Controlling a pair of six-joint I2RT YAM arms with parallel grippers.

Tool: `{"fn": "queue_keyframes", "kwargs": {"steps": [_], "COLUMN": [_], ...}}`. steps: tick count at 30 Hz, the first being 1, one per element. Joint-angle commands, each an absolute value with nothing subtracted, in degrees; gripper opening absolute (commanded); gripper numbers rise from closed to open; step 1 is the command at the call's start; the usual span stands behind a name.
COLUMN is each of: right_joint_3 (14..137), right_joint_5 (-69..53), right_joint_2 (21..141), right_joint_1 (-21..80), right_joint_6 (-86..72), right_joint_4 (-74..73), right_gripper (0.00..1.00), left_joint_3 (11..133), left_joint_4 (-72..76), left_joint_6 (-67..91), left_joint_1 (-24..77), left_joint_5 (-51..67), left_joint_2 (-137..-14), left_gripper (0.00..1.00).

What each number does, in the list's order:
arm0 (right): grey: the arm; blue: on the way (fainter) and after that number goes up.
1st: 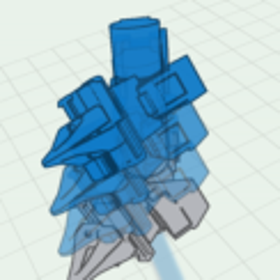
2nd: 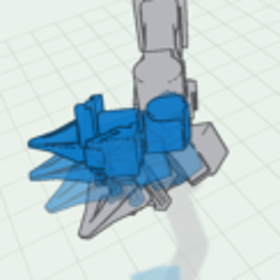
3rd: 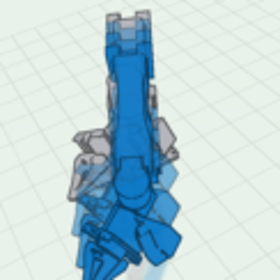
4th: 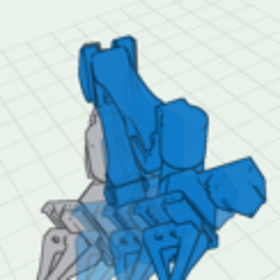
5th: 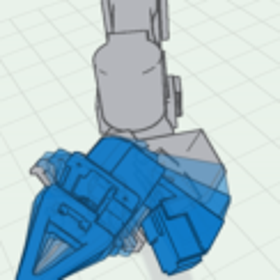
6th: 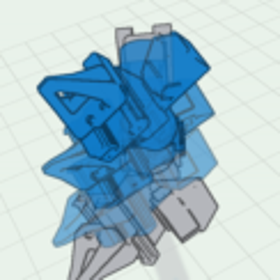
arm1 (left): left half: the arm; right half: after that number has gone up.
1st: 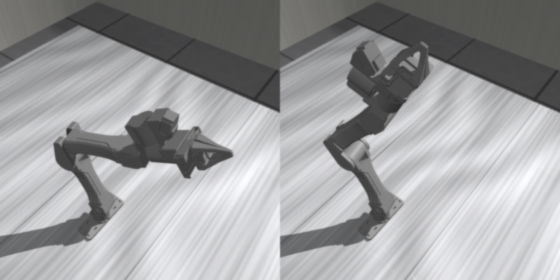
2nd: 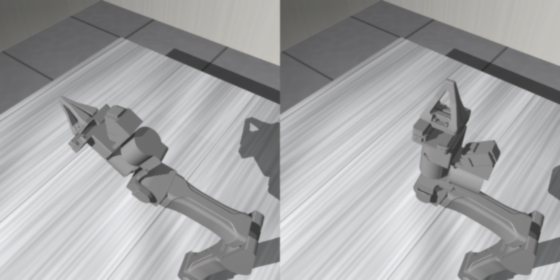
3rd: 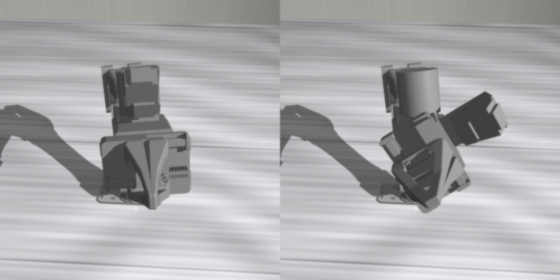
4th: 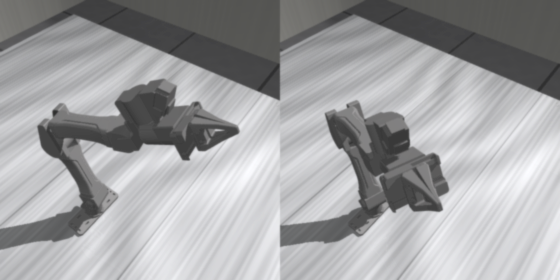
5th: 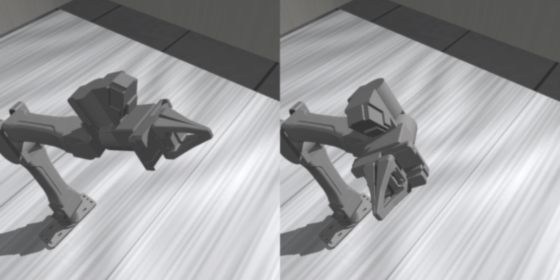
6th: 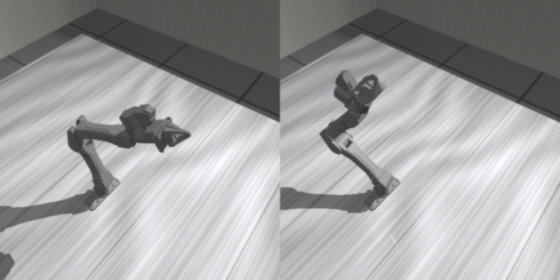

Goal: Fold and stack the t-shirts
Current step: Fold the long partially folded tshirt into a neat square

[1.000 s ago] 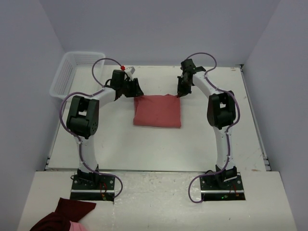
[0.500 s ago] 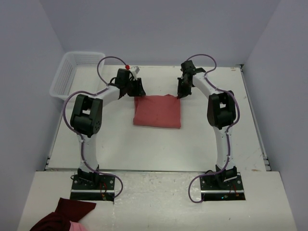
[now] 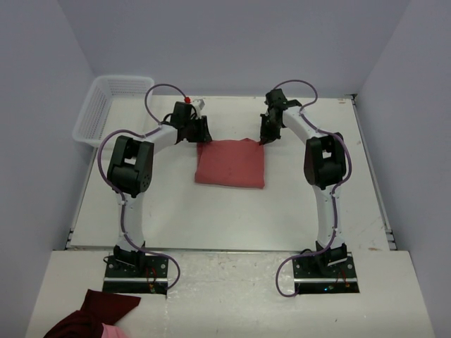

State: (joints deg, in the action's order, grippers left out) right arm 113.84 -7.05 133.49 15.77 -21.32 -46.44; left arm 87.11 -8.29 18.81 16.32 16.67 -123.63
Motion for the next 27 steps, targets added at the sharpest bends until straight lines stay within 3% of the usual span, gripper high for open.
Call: {"fn": "queue_keyframes", "kwargs": {"steps": [1,5,8,9,10,11,12,27], "right_joint_3": [113.1,112.9,113.2,113.2,113.2,113.3,113.3,106.5], "right_joint_5": [-8.7,-8.8,-8.7,-8.6,-8.4,-8.4,-8.3,-6.3], "right_joint_2": [129.3,129.2,129.2,129.2,129.2,129.2,129.1,117.7], "right_joint_1": [15.7,15.7,15.7,15.6,15.7,15.7,15.7,15.8], "right_joint_6": [-20.5,-20.8,-20.8,-20.9,-20.9,-20.8,-20.7,-19.6], "right_joint_4": [-45.4,-45.0,-45.0,-45.0,-45.0,-45.2,-45.2,-43.9], "right_gripper": [0.0,0.0,0.0,0.0,0.0,0.0,0.0,0.0], "left_joint_3": [86.8,87.1,87.3,87.4,87.8,88.1,88.2,75.2], "left_joint_4": [-8.9,-9.7,-9.7,-9.6,-9.5,-9.5,-9.5,-5.5], "left_joint_6": [16.9,16.3,16.4,16.5,16.4,16.4,16.4,18.5], "left_joint_1": [17.1,17.4,17.6,17.6,17.6,17.6,17.6,18.6], "left_joint_5": [13.8,13.3,13.4,13.4,13.5,13.2,13.0,10.9], "left_joint_2": [-121.0,-121.8,-122.8,-123.1,-123.7,-123.7,-123.7,-102.6], "left_gripper": [0.45,0.4,0.3,0.25,0.11,0.03,0.0,0.0]}}
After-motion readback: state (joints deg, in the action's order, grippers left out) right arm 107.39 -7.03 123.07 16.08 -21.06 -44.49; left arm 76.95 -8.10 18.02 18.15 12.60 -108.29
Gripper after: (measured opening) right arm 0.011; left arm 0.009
